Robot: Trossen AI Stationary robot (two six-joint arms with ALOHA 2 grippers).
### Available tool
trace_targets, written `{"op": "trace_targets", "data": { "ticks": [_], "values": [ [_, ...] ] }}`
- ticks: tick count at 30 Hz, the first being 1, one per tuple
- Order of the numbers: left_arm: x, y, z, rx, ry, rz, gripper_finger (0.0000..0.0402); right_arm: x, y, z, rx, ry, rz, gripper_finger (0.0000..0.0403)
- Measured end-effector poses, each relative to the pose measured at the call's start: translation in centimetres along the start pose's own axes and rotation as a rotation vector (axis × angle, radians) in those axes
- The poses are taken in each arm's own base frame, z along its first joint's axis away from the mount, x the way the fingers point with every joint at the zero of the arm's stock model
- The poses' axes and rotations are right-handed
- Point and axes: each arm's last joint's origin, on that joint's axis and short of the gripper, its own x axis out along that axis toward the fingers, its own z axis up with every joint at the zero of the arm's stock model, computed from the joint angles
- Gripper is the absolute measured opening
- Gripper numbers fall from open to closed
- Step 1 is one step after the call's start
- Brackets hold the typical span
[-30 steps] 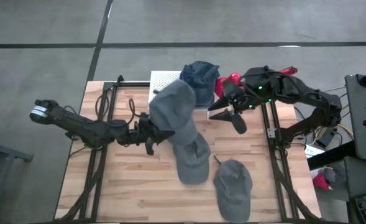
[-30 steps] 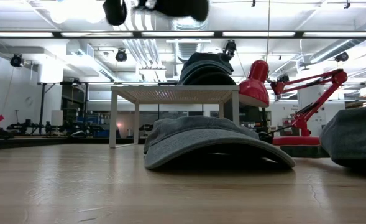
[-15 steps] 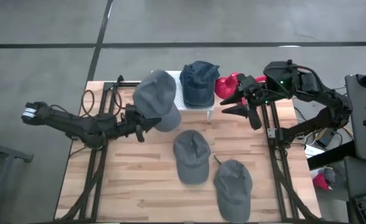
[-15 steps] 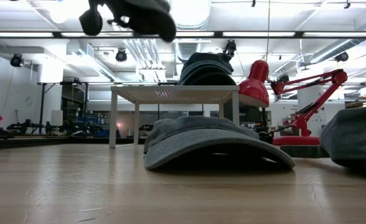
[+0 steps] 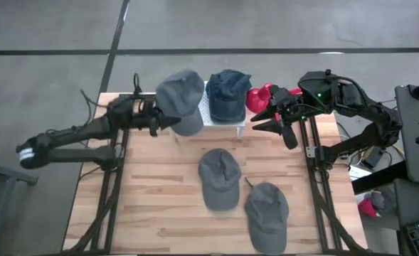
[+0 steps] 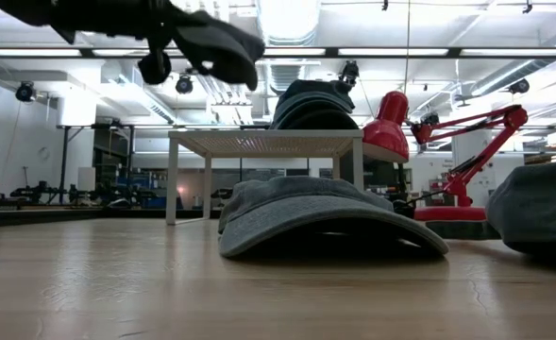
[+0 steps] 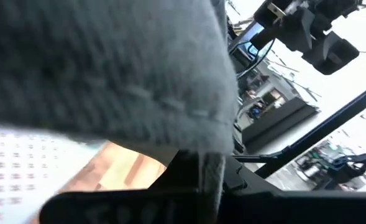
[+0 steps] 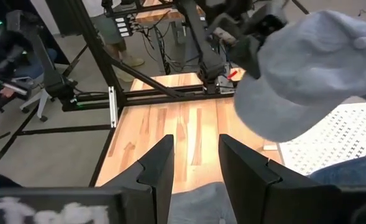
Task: Pick & Place hat
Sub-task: Put the top right gray cap on the shelf
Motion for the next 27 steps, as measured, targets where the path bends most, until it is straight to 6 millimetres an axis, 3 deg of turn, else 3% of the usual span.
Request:
{"op": "trace_targets", "data": {
  "ticks": [9, 19, 27],
  "values": [
    [-1.5, 4.7, 2.4, -0.064, 0.130, -0.073, 0.0001, 0.4, -0.2, -0.4, 0.004, 0.016, -0.002, 0.0133],
    [0.3, 7.9, 2.4, -0.081, 0.218, -0.143, 0.0001, 0.9, -0.3, -0.8, 0.008, 0.035, -0.005, 0.0122],
    [0.7, 9.8, 2.6, -0.090, 0.225, -0.140, 0.0001, 0.9, -0.3, -0.8, 0.016, 0.034, -0.005, 0.0109]
  ]
}}
